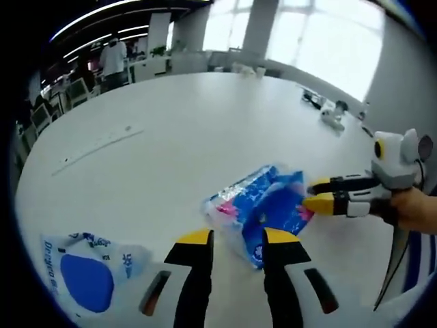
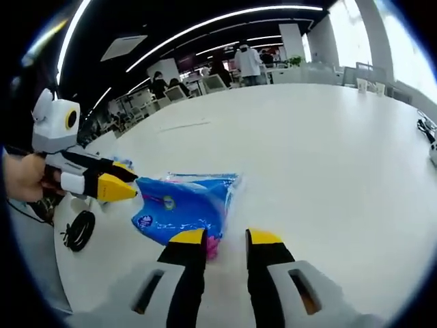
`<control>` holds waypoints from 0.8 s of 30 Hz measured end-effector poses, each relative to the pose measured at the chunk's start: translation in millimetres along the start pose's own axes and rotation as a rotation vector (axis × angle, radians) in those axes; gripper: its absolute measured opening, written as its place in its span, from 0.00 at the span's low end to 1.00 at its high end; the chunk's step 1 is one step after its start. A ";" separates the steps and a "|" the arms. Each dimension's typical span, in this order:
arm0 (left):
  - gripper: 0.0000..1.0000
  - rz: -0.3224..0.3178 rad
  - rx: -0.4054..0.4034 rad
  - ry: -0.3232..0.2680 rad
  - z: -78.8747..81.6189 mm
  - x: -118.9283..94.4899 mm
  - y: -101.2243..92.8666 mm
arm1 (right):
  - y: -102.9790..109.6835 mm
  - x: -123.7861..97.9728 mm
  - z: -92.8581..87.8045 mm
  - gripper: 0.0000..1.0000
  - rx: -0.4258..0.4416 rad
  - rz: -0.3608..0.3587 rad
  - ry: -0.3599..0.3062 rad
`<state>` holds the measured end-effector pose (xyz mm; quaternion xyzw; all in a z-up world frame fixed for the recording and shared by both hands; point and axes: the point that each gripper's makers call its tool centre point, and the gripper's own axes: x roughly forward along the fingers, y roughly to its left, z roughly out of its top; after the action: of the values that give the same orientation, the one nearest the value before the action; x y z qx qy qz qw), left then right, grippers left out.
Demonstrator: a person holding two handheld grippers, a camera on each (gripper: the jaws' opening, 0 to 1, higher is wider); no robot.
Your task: Arrange the tabletop items into an orderly group along one side of the table until the central work area is clear of visible clutter.
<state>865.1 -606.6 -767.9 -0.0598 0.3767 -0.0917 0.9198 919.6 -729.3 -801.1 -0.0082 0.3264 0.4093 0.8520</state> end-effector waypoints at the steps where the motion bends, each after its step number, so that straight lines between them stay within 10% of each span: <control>1: 0.35 -0.014 -0.009 -0.005 0.8 -1.4 -2.3 | -0.2 -0.3 0.5 0.26 0.001 0.001 -0.003; 24: 0.66 0.007 0.034 -0.013 0.3 -54.5 -1.4 | 33.1 -29.7 30.5 0.52 -0.038 0.020 -0.052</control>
<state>827.1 -596.3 -730.3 -0.0436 0.3695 -0.0943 0.9234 899.7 -719.2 -752.0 -0.0106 0.2965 0.4241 0.8556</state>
